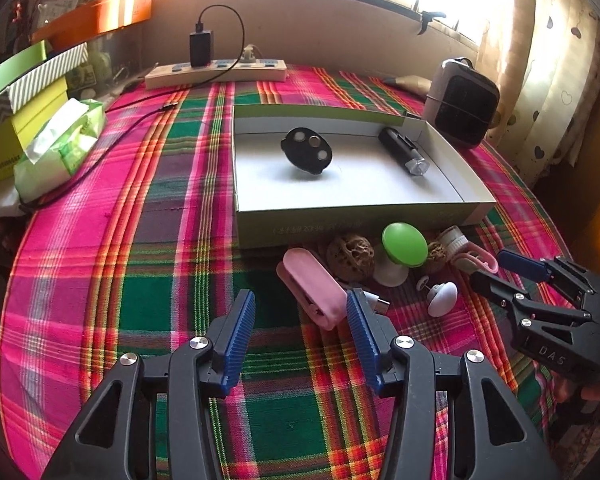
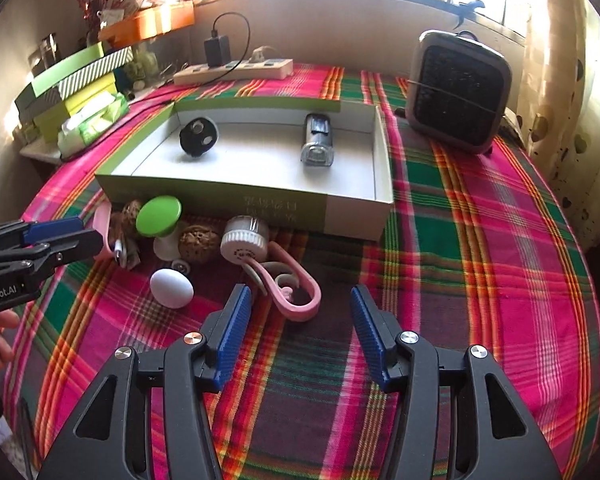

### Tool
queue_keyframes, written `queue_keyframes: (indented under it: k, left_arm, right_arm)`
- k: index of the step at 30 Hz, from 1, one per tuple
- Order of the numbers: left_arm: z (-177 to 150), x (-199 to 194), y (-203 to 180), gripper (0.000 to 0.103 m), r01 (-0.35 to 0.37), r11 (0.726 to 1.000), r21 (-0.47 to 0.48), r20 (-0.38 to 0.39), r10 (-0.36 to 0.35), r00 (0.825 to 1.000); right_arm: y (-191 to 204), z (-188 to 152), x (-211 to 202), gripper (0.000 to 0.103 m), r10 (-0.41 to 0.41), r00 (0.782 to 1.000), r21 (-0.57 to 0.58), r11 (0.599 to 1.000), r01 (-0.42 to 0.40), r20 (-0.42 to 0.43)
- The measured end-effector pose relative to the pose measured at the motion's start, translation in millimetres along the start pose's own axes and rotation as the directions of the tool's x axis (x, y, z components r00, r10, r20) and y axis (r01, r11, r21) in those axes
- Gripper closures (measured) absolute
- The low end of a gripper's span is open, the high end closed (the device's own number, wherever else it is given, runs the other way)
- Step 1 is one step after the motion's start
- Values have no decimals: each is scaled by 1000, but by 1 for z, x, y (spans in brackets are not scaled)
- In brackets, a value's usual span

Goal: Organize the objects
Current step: 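Withdraw both tools from the box back toward the remaining items, then grasp the pink earphone hook with the right gripper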

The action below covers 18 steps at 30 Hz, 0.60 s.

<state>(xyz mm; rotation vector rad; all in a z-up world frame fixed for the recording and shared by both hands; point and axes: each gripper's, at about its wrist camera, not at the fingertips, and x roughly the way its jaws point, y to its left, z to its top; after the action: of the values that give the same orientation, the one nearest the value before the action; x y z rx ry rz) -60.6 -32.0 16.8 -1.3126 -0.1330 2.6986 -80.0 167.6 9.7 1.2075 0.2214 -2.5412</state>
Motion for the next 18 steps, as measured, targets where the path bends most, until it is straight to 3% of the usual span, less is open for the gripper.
queue_keyframes:
  k: [18]
  left_arm:
    - [-4,5,17,57,-49,999,-18,-26,48,999]
  right_arm:
    - [2,5,8,50,-48,999,-20,999,48,-15]
